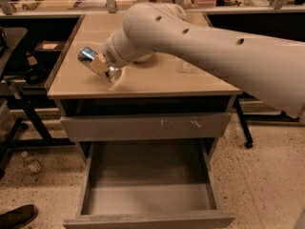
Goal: Pick redbull can from middle drawer and place on counter
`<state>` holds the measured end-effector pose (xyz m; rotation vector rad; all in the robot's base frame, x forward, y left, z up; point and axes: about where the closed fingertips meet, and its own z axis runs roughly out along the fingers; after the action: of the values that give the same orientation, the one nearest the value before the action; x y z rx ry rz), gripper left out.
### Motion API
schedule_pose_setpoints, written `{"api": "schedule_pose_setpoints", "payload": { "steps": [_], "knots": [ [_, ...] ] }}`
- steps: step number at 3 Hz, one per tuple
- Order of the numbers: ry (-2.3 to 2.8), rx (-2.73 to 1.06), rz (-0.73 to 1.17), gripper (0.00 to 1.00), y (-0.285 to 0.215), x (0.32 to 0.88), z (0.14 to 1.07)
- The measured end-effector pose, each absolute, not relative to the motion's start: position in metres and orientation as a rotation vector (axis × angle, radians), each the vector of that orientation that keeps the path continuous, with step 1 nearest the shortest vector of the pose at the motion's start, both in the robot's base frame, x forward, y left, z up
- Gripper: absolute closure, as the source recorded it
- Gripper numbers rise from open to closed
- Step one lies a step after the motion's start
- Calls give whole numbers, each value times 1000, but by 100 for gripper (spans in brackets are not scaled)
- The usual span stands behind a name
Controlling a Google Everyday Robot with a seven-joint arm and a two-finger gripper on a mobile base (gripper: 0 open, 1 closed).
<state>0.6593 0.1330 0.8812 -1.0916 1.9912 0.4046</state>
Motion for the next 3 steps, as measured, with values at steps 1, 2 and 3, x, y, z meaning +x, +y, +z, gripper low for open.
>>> {"api": "schedule_pose_setpoints", "payload": {
  "steps": [1, 2, 3],
  "knots": [
    [1984, -1136, 436, 100, 149, 683, 872],
    [1981, -1180, 469, 100, 167, 702, 859],
    [1993, -1215, 502, 100, 186, 703, 849]
  ]
}}
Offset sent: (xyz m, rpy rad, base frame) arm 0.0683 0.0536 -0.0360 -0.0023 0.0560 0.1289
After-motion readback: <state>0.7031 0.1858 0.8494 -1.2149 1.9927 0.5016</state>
